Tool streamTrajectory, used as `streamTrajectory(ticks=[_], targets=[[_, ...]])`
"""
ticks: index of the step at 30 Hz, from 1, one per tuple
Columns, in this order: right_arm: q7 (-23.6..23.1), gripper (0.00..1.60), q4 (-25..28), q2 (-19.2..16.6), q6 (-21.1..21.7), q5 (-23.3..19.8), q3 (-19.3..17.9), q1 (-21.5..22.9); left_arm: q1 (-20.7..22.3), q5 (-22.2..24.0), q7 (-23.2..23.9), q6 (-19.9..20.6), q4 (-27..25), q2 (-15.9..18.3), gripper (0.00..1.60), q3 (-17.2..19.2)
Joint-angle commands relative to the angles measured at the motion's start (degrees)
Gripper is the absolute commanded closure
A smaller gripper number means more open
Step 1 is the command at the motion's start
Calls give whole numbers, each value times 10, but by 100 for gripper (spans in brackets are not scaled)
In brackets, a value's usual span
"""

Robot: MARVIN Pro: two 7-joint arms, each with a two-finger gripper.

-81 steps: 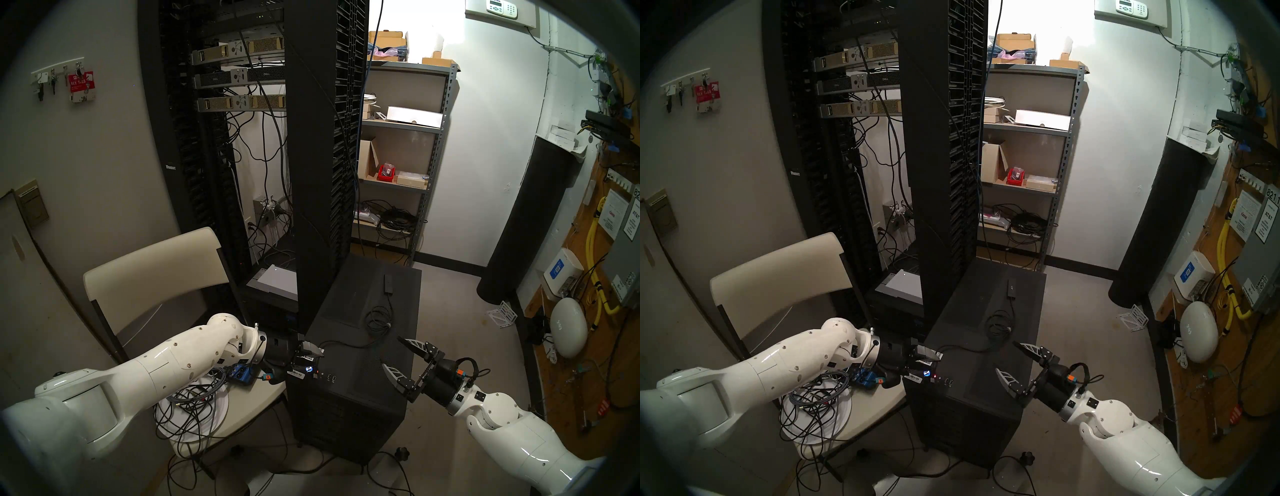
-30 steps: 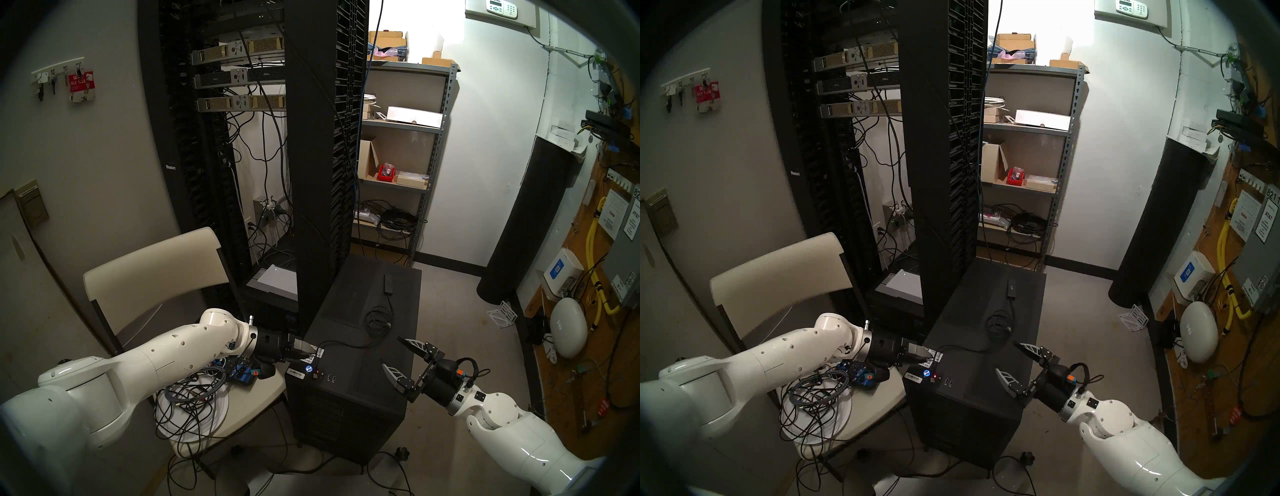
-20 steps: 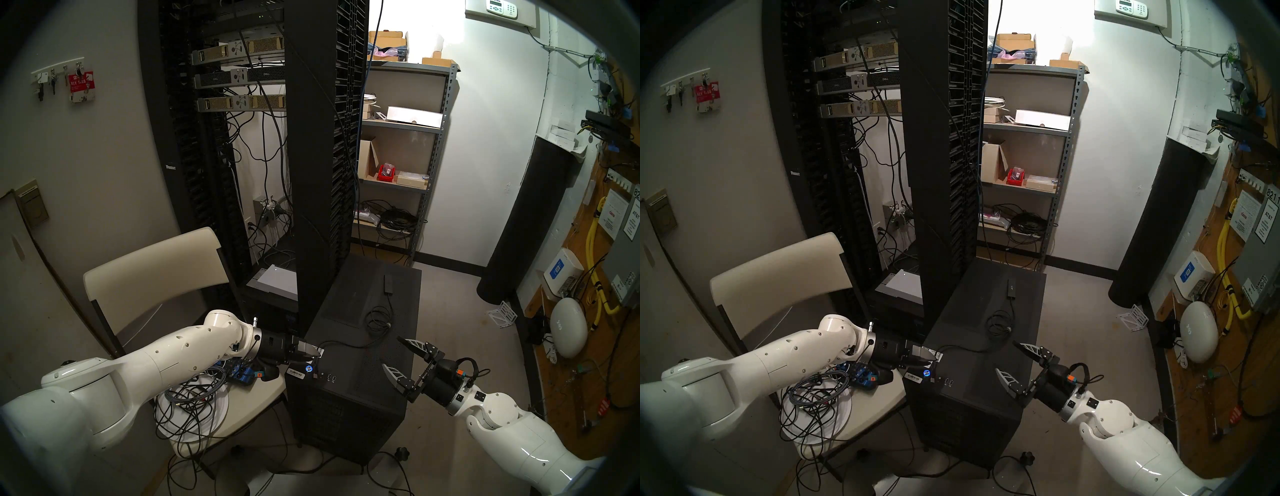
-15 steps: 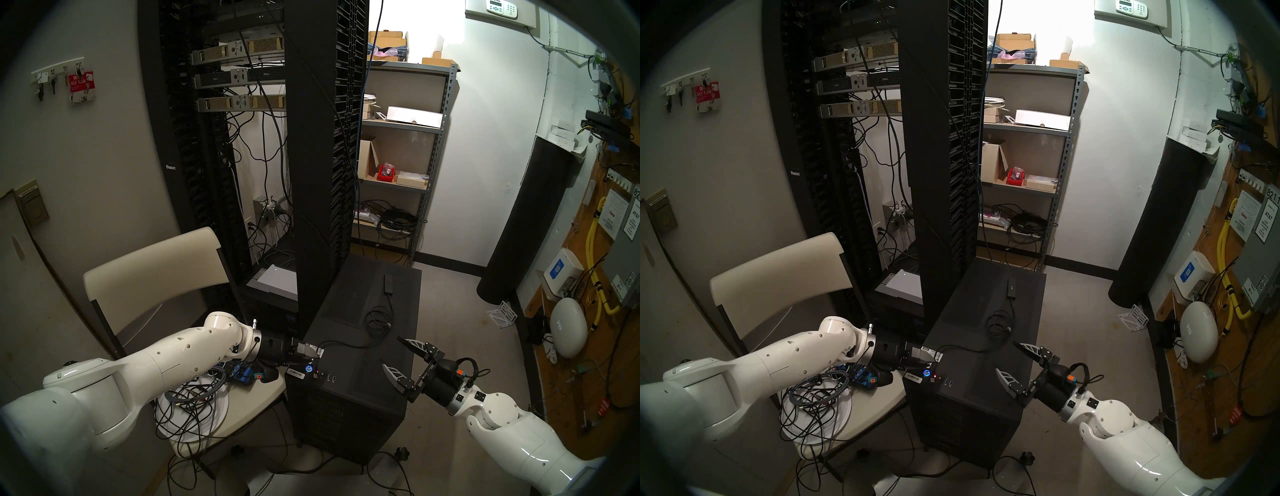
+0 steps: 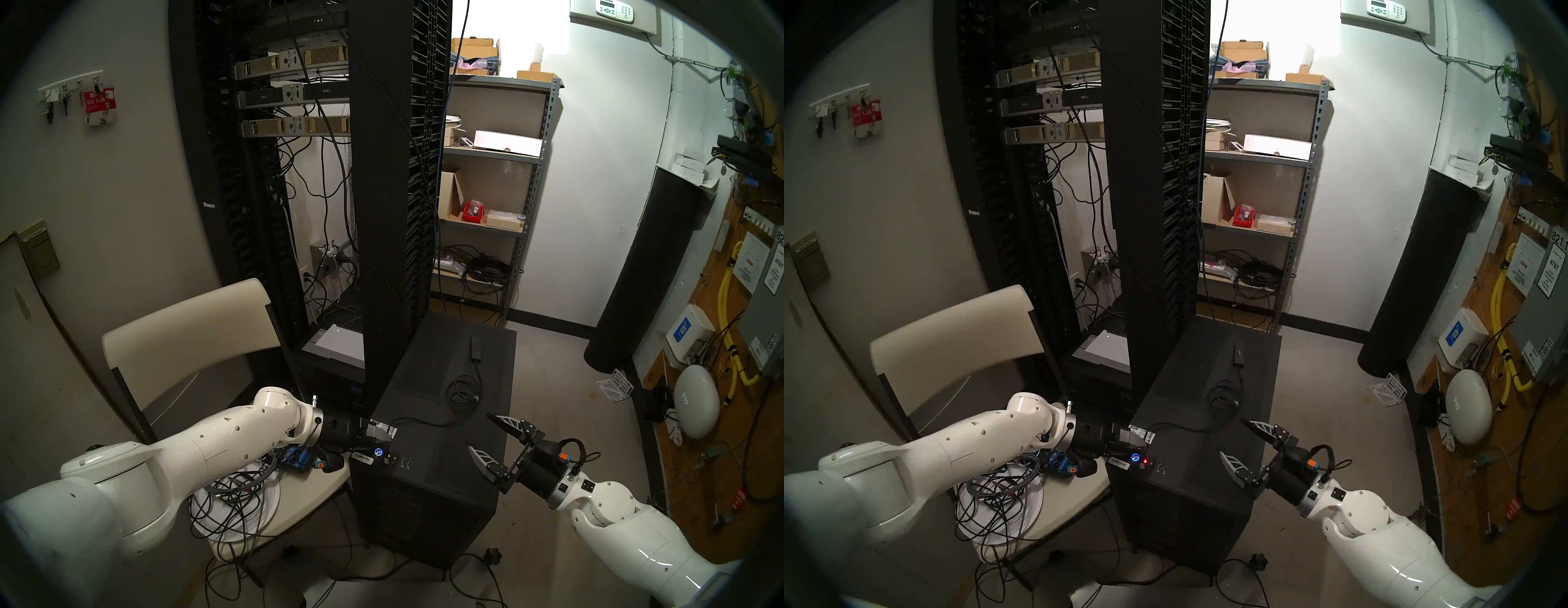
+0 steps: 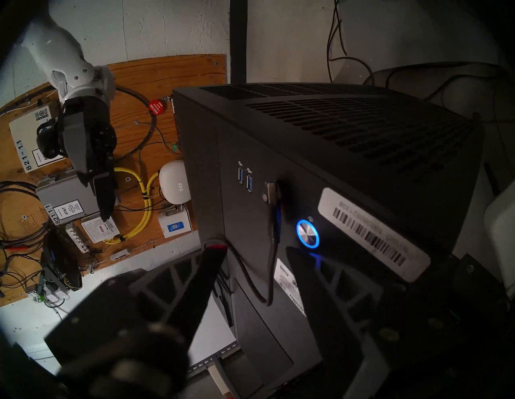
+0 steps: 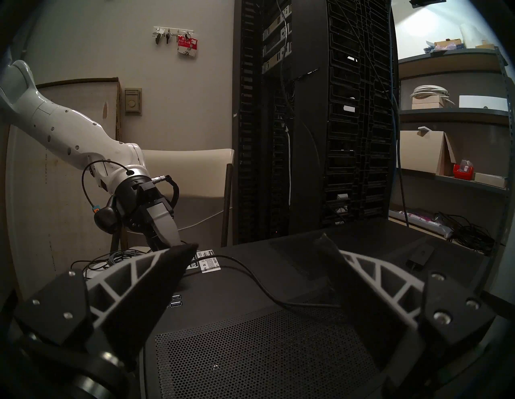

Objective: Insert the cable into the workstation's USB slot

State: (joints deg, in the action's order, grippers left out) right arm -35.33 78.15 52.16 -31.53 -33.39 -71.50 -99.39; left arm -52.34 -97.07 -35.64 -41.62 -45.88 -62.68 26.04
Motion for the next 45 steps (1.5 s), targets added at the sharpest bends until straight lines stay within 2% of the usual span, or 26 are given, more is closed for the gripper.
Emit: streamTrajectory(ticks=[1,11,20,23,28,33,35,39,40,43,45], targets=[[-1,0,8,0,-1,0,-1,2,5,-2,-11,4,17,-24,46,-3],[-1,0,8,0,-1,0,-1,2,9,-7,-29,12,51,-43,46,-6],[-1,0,8,0,0,0,-1,2,12,-12,-39,12,72,-52,55,-11],[-1,0,8,0,0,0,-1,2,11,-12,-42,11,77,-53,81,-12],[-1,0,8,0,0,0,-1,2,7,-9,-47,11,84,-53,89,-13],[-1,0,8,0,0,0,-1,2,-1,2,-53,6,88,-51,89,-8],[-1,0,8,0,-1,0,-1,2,-9,18,-45,3,81,-48,119,2],[-1,0,8,0,-1,0,-1,2,-33,48,-28,-5,35,-27,140,23],[-1,0,8,0,-1,0,-1,2,-37,50,-28,-5,24,-22,160,24],[-1,0,8,0,-1,0,-1,2,-55,83,-18,-27,4,-16,160,42],[-1,0,8,0,-1,0,-1,2,-66,97,-5,-26,-12,-11,160,52]])
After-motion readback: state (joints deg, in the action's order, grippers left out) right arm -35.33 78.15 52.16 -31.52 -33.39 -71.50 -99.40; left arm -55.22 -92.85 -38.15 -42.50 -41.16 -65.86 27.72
